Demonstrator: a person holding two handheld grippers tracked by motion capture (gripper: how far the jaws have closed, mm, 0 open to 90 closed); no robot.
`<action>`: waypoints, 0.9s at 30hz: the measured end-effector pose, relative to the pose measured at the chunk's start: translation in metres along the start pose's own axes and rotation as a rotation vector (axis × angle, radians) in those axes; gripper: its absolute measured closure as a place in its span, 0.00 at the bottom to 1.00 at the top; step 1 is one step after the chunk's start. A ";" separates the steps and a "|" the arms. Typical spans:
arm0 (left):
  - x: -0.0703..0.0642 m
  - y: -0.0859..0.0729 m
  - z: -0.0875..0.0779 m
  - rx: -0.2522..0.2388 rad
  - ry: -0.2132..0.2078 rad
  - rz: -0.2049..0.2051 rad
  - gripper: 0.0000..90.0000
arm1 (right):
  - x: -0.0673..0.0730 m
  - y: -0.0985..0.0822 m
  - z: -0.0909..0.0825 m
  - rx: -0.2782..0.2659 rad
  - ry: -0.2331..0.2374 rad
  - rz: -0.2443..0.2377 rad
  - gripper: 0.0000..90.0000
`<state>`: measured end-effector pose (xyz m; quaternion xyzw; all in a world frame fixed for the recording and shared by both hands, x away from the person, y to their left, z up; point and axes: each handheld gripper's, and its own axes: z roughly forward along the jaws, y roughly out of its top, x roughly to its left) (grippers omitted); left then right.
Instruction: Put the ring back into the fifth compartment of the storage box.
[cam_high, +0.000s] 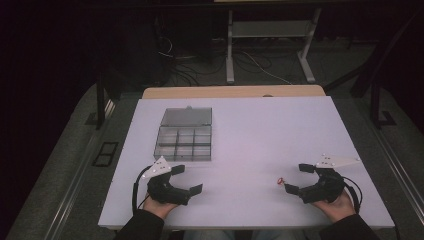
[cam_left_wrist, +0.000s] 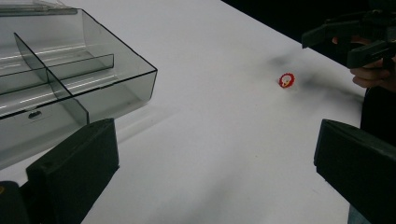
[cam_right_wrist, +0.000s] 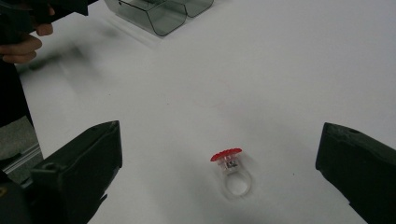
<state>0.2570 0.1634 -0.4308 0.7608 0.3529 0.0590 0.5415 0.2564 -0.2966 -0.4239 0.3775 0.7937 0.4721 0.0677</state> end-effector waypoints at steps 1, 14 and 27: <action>0.000 0.000 0.000 0.000 0.000 0.000 0.00 | 0.000 0.000 0.000 0.000 0.000 -0.001 0.00; 0.000 0.000 0.002 0.002 -0.007 0.002 0.00 | 0.001 0.001 0.000 0.011 0.009 -0.009 0.00; 0.000 0.002 0.005 0.008 -0.019 0.004 0.00 | 0.003 0.008 -0.003 0.038 0.015 -0.021 0.00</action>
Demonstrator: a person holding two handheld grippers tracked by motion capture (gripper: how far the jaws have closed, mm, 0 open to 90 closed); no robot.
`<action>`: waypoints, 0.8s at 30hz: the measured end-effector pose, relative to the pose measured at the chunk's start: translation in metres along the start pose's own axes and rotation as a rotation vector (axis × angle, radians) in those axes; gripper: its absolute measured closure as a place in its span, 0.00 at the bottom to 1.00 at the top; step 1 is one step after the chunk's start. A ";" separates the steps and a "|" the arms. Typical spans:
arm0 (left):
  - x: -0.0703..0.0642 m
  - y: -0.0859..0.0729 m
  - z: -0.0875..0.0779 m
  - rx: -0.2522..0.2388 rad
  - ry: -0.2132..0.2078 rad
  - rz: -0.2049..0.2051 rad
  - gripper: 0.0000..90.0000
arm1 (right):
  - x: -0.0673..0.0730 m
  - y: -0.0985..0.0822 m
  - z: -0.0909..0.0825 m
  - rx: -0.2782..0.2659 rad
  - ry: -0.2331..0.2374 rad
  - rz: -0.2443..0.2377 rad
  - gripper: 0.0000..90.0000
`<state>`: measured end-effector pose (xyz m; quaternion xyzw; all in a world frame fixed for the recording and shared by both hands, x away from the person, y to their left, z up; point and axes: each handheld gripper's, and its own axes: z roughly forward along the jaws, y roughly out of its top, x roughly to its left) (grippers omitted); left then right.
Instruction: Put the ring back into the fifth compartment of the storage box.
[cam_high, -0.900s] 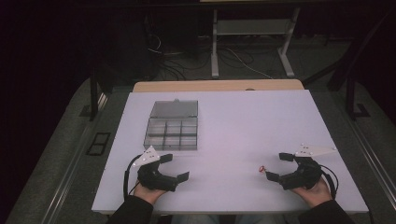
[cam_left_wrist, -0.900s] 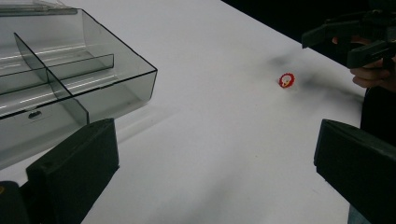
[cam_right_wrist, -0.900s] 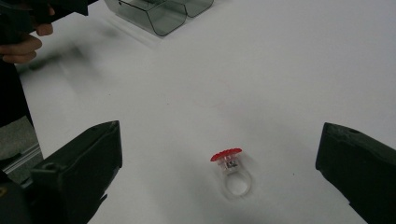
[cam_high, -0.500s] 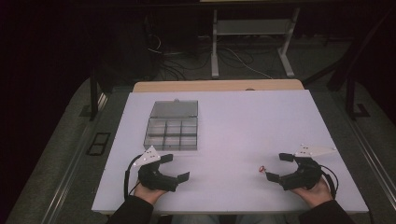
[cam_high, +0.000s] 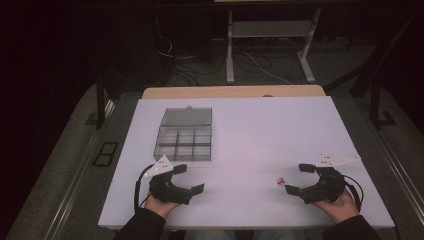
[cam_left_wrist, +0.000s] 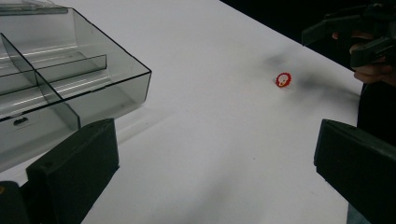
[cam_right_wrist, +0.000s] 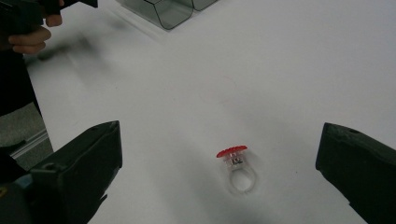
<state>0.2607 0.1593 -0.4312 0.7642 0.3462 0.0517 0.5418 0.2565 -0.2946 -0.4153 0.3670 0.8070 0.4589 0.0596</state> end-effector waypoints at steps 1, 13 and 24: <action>0.000 0.000 0.000 0.001 0.000 0.000 0.00 | 0.000 0.001 0.000 0.009 -0.003 -0.003 0.00; 0.001 0.000 0.002 0.003 -0.006 -0.001 0.00 | 0.004 0.012 0.006 0.086 -0.001 -0.050 0.00; 0.000 0.000 0.002 0.004 -0.006 0.002 0.00 | 0.007 0.020 0.014 0.154 -0.003 -0.094 0.00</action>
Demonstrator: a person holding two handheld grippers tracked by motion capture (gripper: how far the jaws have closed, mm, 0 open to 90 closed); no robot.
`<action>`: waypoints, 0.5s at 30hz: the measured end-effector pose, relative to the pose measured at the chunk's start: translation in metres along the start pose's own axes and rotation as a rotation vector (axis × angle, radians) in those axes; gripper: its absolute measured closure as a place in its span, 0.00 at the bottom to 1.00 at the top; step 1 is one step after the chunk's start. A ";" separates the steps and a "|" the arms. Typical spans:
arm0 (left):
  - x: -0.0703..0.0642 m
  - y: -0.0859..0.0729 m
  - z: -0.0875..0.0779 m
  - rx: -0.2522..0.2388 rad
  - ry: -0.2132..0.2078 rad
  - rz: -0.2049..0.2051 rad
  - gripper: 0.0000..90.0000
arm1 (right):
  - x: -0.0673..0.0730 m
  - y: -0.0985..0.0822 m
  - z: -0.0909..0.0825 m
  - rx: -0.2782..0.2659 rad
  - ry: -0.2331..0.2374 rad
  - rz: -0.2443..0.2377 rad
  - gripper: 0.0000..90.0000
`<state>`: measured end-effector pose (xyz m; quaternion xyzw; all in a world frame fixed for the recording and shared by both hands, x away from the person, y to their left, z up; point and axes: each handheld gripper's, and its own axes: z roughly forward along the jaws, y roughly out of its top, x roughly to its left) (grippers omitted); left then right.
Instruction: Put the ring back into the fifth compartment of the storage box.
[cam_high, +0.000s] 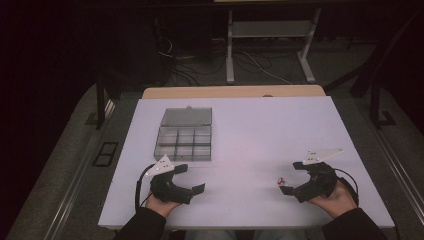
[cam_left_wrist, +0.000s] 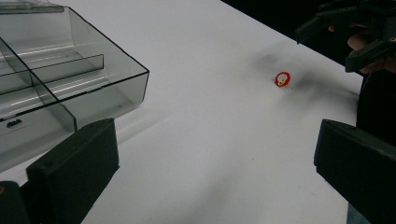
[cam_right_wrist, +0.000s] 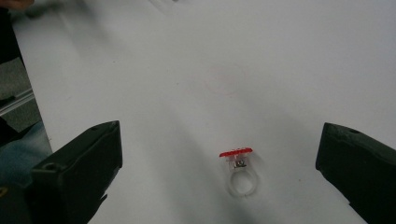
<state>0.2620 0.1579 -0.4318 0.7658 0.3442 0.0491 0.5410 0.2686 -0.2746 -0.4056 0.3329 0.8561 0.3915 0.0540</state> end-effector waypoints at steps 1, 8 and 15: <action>0.000 0.000 0.000 0.000 0.000 -0.001 0.00 | -0.001 0.000 0.001 0.006 0.003 -0.001 0.00; 0.000 0.000 0.001 -0.001 0.001 -0.003 0.00 | -0.005 0.001 0.010 0.053 0.007 -0.007 0.00; 0.000 0.000 0.001 0.002 0.000 -0.001 0.00 | -0.008 0.002 0.021 0.113 0.019 -0.016 0.00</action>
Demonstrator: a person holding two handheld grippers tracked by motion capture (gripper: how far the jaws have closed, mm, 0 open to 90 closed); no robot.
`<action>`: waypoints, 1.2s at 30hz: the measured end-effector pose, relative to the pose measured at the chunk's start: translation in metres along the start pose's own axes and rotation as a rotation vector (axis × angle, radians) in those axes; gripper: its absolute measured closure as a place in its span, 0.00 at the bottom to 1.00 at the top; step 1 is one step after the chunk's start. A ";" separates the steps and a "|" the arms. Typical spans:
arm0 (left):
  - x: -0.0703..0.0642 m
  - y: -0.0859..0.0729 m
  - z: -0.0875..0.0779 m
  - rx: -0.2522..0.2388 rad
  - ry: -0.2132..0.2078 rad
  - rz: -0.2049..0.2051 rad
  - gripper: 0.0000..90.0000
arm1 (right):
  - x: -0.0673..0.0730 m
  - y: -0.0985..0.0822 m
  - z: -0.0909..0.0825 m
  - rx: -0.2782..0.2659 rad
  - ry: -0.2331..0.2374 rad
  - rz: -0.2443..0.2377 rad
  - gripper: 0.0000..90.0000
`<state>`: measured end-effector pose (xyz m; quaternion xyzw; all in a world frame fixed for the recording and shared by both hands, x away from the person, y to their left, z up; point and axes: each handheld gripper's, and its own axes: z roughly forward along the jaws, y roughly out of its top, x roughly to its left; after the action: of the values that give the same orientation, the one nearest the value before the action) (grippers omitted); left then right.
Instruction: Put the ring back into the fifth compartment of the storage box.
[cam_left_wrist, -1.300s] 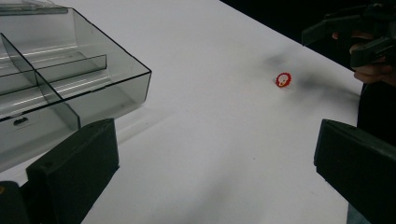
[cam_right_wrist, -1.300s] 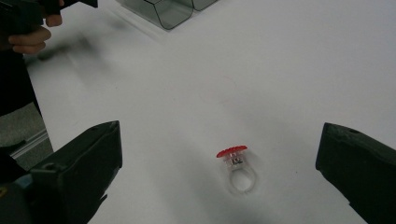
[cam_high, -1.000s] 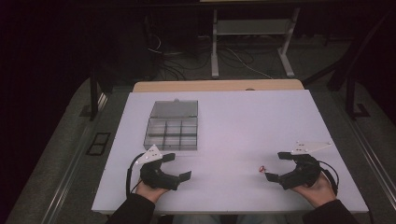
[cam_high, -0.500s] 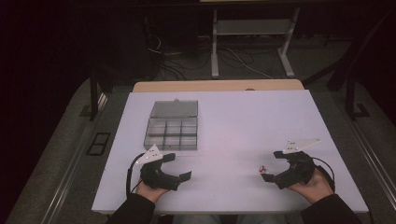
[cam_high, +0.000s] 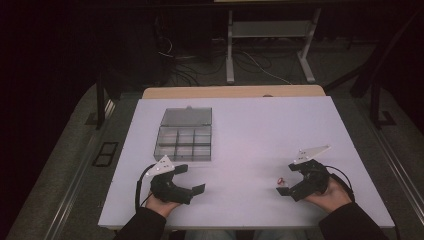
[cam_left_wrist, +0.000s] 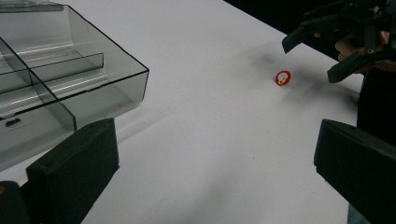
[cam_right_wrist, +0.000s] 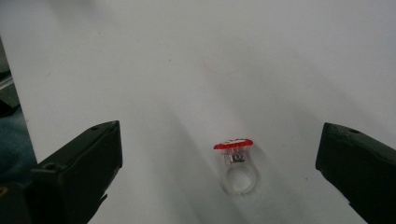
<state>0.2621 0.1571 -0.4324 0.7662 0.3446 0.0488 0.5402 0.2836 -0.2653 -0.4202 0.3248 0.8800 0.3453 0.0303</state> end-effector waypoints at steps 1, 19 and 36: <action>0.000 0.000 0.000 0.000 -0.001 0.000 0.00 | -0.001 0.000 0.001 0.009 0.001 -0.006 0.00; 0.000 0.000 0.000 0.009 0.004 0.000 0.00 | -0.006 0.006 0.012 0.163 -0.010 -0.065 0.15; 0.000 0.000 0.001 0.009 0.001 -0.003 0.00 | -0.012 0.011 0.019 0.226 0.032 -0.105 0.47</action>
<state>0.2619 0.1566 -0.4330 0.7680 0.3464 0.0470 0.5367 0.3043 -0.2552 -0.4292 0.2740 0.9295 0.2471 -0.0023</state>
